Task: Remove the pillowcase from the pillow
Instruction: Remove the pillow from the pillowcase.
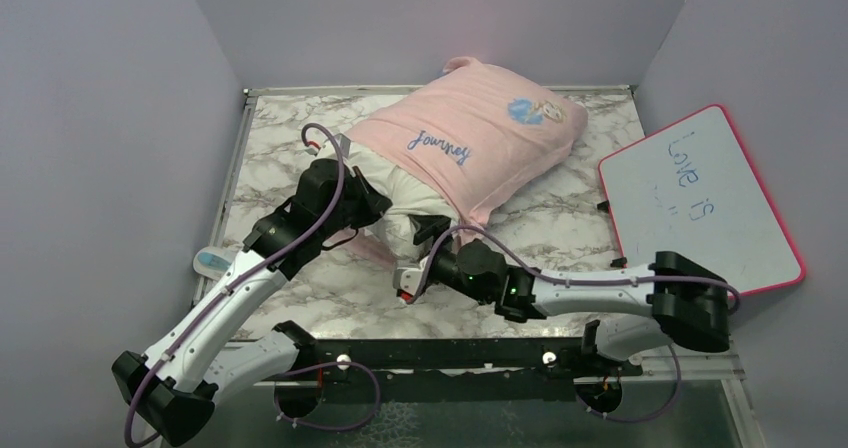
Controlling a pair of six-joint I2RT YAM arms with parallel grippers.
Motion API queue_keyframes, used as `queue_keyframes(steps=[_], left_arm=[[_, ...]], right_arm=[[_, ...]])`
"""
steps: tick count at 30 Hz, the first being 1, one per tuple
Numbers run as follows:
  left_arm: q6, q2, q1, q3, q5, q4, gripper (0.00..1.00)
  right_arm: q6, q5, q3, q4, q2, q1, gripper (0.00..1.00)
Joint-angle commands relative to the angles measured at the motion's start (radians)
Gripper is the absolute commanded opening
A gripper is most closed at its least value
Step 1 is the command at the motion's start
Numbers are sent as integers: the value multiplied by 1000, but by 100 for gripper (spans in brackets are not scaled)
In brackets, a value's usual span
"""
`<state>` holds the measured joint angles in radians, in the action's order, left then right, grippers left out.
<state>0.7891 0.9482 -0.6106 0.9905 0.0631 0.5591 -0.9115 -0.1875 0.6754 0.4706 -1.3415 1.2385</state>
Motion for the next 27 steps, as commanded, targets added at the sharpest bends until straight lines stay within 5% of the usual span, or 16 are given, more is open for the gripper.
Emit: queue_keyframes(steps=[1,3,5,10,14,20,27], left_arm=[[12,-56,2,46,-61,-113,0],[14,-70,2,37,-79,-107,0],[26,-100,2,22,-24,-79,4],[26,-226,2,-10,179,27,63],[41,-271,1,3,312,145,78],[148,-420,2,-17,459,270,79],[194,-380,2,-139,392,189,79]], right_arm=[[-263,-352,11,478,-164,-2,100],[-291,-404,54,624,-235,-2,97],[-255,-400,98,592,-251,-2,74],[85,-442,237,284,-169,-10,2],[389,-431,338,37,-102,-36,1],[849,-338,532,-353,-42,-152,1],[998,-254,639,-506,7,-180,1]])
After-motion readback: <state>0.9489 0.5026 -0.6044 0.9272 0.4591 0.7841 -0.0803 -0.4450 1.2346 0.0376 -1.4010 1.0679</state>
